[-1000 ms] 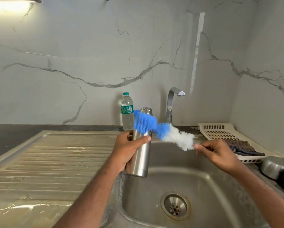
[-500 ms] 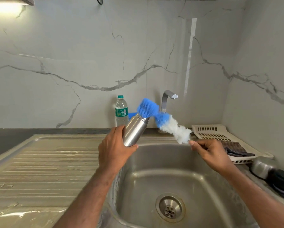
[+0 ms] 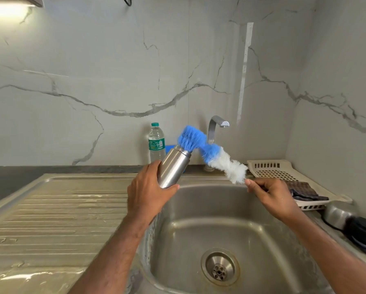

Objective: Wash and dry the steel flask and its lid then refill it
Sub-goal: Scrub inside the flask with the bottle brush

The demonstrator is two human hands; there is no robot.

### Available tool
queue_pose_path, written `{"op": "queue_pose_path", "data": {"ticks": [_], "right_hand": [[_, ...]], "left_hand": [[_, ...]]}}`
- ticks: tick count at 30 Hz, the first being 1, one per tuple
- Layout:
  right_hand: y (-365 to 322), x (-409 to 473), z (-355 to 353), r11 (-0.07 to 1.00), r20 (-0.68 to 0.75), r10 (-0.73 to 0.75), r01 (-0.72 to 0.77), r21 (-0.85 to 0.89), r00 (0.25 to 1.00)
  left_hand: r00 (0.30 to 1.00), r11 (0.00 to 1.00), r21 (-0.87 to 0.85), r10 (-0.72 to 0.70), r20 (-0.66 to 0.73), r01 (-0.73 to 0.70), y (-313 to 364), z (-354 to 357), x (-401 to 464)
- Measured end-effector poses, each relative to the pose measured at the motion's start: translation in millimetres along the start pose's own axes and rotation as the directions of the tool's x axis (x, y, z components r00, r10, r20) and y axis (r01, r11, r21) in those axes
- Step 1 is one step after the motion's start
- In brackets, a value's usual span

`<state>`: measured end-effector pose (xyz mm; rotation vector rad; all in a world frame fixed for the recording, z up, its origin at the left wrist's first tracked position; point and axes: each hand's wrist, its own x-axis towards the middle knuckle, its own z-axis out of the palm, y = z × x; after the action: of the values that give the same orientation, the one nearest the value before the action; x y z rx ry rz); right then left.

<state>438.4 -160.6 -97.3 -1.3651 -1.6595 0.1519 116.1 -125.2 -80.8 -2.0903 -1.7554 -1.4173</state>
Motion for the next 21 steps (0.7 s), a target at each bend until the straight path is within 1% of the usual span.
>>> {"op": "queue_pose_path", "data": {"ticks": [2,3,5,7,8,10,12,14,16,18,20,21], "right_hand": [[0.3,-1.1,1.2,1.0,0.019,-0.007,0.007,0.011,1.0],[0.2,-1.1,2.0,1.0,0.03,-0.012,0.011,0.013,0.999],[-0.1,-0.7,2.6,1.0,0.017,-0.007,0.006,0.022,1.0],[1.3,-1.4,2.9,0.999,0.008,0.002,-0.002,0.034,1.0],[1.9,-2.2,3.4,0.999,0.029,-0.003,0.002,0.041,1.0],[4.1,-2.0,5.5,0.999,0.072,-0.022,0.019,0.044,0.997],[6.5,-1.3,6.7,0.999,0.067,-0.009,0.007,0.036,0.998],[8.0,-1.3,7.2,0.999,0.079,-0.011,0.007,0.046,0.997],[8.4,-1.9,8.4,0.996,0.142,-0.055,0.044,0.082,0.988],[7.7,-2.2,9.5,0.994,0.164,-0.072,0.056,0.095,0.984],[6.4,-2.2,9.5,0.994,0.177,-0.074,0.058,0.096,0.981],[6.0,-3.0,9.4,0.991,0.209,-0.088,0.065,0.116,0.974]], "left_hand": [[0.996,0.973,-0.22,-0.056,0.063,0.069,-0.3,1.6,0.1],[0.988,0.932,-0.34,-0.095,0.118,0.13,-0.6,2.7,0.2],[0.959,0.806,-0.531,-0.155,0.238,0.262,-2.2,6.2,0.1],[0.925,0.659,-0.657,-0.179,0.335,0.366,-1.9,8.1,-2.4],[0.909,0.585,-0.701,-0.18,0.377,0.407,0.4,6.3,-3.4],[0.862,0.434,-0.746,-0.207,0.463,0.505,3.3,1.6,-4.5],[0.774,0.268,-0.727,-0.221,0.593,0.633,6.5,-2.8,-4.9],[0.696,0.114,-0.687,-0.174,0.697,0.717,9.0,-6.3,-5.7],[0.686,-0.001,-0.692,-0.13,0.716,0.722,7.1,-5.0,-4.8],[0.692,-0.084,-0.702,-0.119,0.712,0.708,3.7,-2.7,-3.4],[0.692,-0.114,-0.705,-0.134,0.709,0.7,-0.2,-1.3,-1.9],[0.687,-0.113,-0.704,-0.157,0.71,0.701,-2.4,-1.1,-1.0]]}}
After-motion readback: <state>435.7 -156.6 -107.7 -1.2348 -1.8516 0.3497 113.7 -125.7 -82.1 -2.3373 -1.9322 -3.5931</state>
